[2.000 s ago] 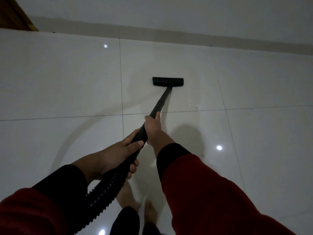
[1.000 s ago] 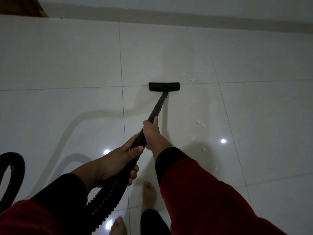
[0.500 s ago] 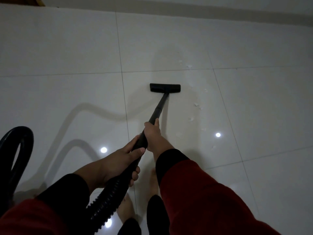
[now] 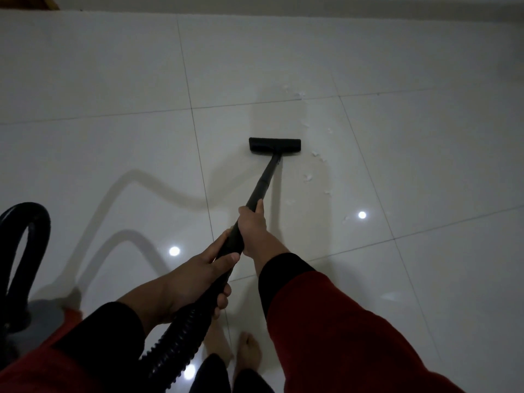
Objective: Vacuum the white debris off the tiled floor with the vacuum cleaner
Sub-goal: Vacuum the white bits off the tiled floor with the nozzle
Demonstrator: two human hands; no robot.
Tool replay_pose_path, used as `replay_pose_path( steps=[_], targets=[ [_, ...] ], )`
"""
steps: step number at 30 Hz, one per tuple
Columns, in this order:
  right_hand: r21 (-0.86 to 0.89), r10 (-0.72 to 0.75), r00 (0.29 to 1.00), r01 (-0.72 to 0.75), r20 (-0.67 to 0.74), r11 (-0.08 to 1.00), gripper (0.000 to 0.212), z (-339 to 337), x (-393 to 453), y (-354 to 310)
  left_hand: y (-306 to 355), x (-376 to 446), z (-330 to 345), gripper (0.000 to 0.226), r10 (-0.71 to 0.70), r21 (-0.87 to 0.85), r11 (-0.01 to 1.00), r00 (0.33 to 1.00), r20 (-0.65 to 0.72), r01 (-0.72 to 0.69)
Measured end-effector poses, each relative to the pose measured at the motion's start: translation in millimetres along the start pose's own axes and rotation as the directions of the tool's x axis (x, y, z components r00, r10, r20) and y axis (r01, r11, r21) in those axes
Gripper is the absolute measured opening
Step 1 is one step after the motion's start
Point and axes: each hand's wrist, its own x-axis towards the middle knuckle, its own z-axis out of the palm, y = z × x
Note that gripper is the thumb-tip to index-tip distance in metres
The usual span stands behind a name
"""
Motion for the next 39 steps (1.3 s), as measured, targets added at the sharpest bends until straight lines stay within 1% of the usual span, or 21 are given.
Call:
replay_pose_path(
  steps=[6,11,14,21,27,32,35,39],
  targets=[
    [0.022,-0.004,1.0,0.004,-0.002,1.0,0.063,-16.0,-10.0,15.5,-18.5,-5.0,14.1,0.058,0.021,0.016,1.0,1.0,0.004,-0.021],
    [0.013,0.009,1.0,-0.008,-0.015,1.0,0.064,-21.0,-7.7,36.7,-38.8,-0.1,14.6,0.057,-0.004,0.025,1.0,1.0,-0.002,0.004],
    [0.046,0.028,0.999,-0.027,-0.021,0.999,0.065,-17.6,-10.5,49.2,-48.0,-3.6,10.5,0.057,-0.023,0.03,0.999,1.0,0.013,0.022],
    [0.121,0.043,0.998,-0.036,-0.055,0.992,0.066,0.8,-37.4,82.8,-66.5,-36.0,-8.6,0.058,-0.059,0.093,0.994,0.997,0.053,0.054],
    [0.203,0.069,0.994,-0.051,-0.086,0.978,0.066,25.0,-72.4,121.4,-89.2,-75.7,-31.4,0.047,-0.099,0.162,0.984,0.988,0.115,0.08],
    [0.257,0.107,0.989,-0.077,-0.106,0.963,0.064,41.1,-98.0,149.8,-109.3,-101.4,-52.8,0.049,-0.133,0.206,0.973,0.98,0.15,0.101],
    [0.291,0.12,0.987,-0.083,-0.112,0.953,0.064,50.4,-111.8,163.3,-116.6,-116.0,-64.9,0.048,-0.166,0.235,0.964,0.974,0.151,0.128],
    [0.358,0.13,0.985,-0.082,-0.112,0.93,0.064,64.6,-138.1,176.6,-122.6,-138.4,-75.3,0.04,-0.197,0.276,0.949,0.971,0.135,0.154]
  ],
)
